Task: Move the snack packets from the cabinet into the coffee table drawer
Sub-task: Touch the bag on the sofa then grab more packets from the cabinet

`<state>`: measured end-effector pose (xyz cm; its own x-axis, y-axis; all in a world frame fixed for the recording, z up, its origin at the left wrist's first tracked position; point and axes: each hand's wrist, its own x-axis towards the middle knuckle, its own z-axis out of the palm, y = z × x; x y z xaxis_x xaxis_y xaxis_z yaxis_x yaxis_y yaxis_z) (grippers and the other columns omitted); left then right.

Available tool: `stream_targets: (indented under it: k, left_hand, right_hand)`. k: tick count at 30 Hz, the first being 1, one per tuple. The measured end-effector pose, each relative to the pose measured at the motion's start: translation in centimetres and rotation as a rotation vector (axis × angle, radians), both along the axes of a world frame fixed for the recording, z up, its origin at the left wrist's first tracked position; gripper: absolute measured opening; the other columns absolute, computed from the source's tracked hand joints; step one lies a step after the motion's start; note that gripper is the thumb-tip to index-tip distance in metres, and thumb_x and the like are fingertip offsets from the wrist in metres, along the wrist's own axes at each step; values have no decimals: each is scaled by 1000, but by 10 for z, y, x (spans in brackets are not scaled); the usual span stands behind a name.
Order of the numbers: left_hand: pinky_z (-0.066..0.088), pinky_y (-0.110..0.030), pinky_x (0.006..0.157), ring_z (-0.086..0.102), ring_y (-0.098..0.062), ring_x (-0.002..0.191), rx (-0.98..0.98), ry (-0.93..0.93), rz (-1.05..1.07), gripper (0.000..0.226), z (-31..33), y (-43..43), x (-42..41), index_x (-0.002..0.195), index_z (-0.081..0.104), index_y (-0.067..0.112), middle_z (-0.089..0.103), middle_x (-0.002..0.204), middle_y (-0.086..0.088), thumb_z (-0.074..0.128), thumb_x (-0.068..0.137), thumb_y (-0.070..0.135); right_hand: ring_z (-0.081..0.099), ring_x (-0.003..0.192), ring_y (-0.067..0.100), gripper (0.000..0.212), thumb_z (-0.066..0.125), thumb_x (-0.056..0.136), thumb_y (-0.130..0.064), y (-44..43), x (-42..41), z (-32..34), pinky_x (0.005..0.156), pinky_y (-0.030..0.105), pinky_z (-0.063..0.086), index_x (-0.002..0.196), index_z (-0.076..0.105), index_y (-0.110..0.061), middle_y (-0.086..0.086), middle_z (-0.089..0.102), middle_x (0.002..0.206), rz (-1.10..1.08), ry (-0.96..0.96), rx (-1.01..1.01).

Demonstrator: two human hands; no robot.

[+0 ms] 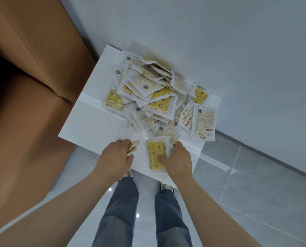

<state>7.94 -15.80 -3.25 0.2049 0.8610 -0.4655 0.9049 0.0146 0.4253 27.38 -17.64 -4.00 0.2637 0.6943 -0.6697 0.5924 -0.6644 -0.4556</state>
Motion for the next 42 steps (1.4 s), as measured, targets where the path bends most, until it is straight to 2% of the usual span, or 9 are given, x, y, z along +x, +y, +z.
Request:
stream_targets:
  k: [5,12,19,22,25,27,29,34,42]
  left_hand:
    - [45,-35,61,51,-26,67,-5,-5,14,15,3,0,2,93,59,4,53,76,-7,53,85,15]
    - [37,-28,60,50,-22,68,-45,-25,49,8,17,1,9,86,52,9,49,75,-4,51,90,16]
    - [32,-28,60,44,-23,67,-36,-67,119,28,72,5,18,63,37,14,39,78,-7,53,86,12]
    - [37,-28,56,49,-25,67,-87,-125,205,34,110,9,21,59,31,17,41,73,-7,52,86,10]
    - [50,-35,73,59,-27,86,-92,-176,238,7,150,15,19,84,52,10,58,93,-11,54,88,15]
    - [48,-31,81,59,-24,100,-77,-201,271,26,180,21,19,112,54,9,62,110,-8,56,89,20]
    - [46,-29,81,58,-24,103,-10,-252,307,34,212,26,20,119,52,10,62,115,-6,58,87,20]
    - [45,-32,73,58,-25,96,119,-318,241,39,291,31,25,121,49,9,63,107,-6,59,85,21]
    - [49,-31,61,59,-15,74,191,-448,-28,16,388,23,66,89,58,24,63,78,6,61,73,22]
  right_hand:
    - [59,97,16,39,75,74,-23,-2,2,5,84,33,53,109,56,-21,-3,62,107,-40,111,31]
    - [58,75,8,29,70,78,-19,-1,11,27,60,18,46,98,49,-20,-12,59,86,13,131,56]
    - [57,72,4,23,67,76,-21,-2,22,90,57,19,44,92,52,-28,-14,60,84,114,60,108]
    - [60,72,10,18,68,74,-23,-1,25,128,61,30,52,86,55,-28,-11,63,81,116,31,132]
    - [58,66,5,15,68,74,-22,2,28,171,56,25,48,82,56,-26,-11,61,73,101,6,193]
    - [55,63,2,15,68,76,-22,3,29,203,49,15,39,81,55,-27,-13,59,69,83,-12,237]
    - [56,63,4,14,68,76,-24,3,30,235,47,15,37,80,54,-26,-12,59,68,75,-42,277]
    - [57,60,4,13,65,77,-31,-10,31,316,46,18,38,77,53,-28,-10,61,68,33,-131,371]
    - [60,68,1,14,69,76,-29,-73,51,403,55,21,48,86,60,-29,-14,65,72,-224,-192,485]
